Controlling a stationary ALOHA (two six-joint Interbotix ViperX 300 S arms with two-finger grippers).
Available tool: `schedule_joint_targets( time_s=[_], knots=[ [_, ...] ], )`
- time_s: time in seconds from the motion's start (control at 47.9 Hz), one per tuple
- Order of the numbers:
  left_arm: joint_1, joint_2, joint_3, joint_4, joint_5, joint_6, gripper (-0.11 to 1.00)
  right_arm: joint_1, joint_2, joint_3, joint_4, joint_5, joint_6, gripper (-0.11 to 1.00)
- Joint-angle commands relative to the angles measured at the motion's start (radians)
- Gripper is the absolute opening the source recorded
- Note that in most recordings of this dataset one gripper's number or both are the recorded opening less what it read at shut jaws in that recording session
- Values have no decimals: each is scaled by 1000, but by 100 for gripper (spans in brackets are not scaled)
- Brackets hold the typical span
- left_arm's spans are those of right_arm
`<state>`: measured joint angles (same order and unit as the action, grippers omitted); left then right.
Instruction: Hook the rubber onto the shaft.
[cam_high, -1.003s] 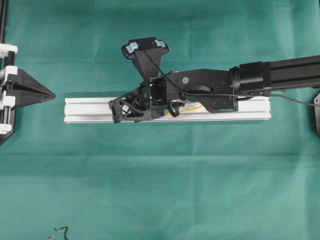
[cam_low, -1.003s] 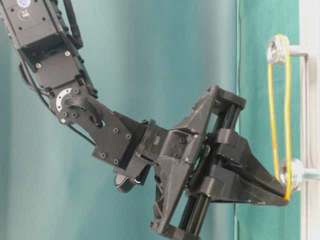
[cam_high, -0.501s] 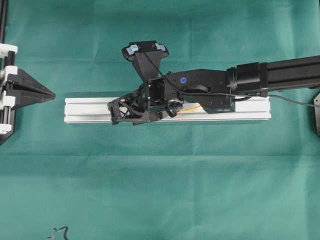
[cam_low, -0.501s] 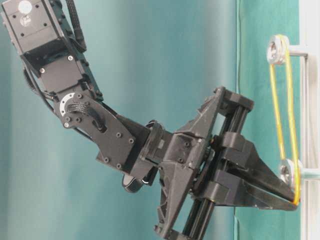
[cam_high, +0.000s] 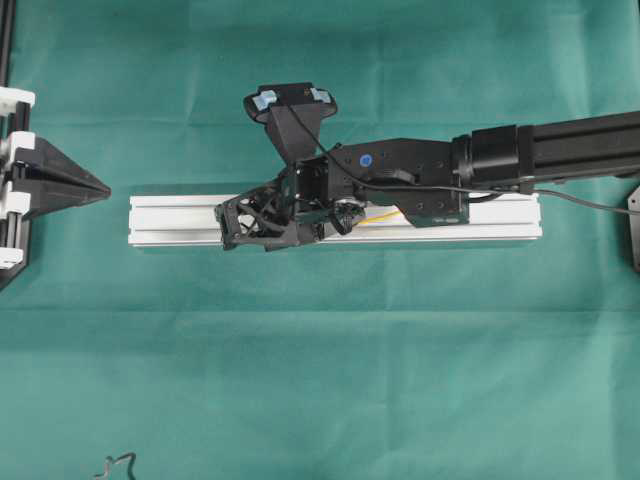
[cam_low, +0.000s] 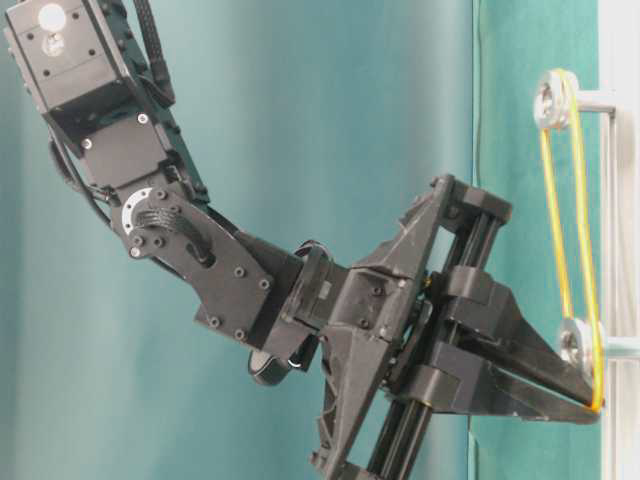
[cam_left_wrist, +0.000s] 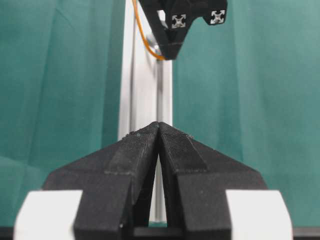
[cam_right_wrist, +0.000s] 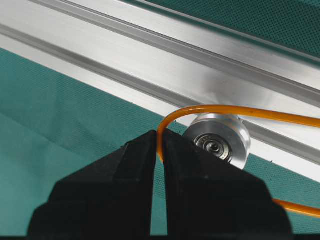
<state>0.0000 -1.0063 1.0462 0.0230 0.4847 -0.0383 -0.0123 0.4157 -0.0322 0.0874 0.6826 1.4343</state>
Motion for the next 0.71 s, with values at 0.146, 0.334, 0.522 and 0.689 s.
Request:
schedule_joint_targets(
  time_s=[0.146,0.334,0.522,0.689],
  knots=[
    [3,6,-21,2,-5,0,2,35,-17,-11,20,9,0,8],
    [2,5,-23,2,-5,0,2,44,-37,3,17,40,-3,8],
    [2,5,-23,2,-5,0,2,49,-63,34,12,49,-5,8],
    [3,5,-23,2,-5,-2,2,52,-92,74,5,51,-2,8]
  ],
)
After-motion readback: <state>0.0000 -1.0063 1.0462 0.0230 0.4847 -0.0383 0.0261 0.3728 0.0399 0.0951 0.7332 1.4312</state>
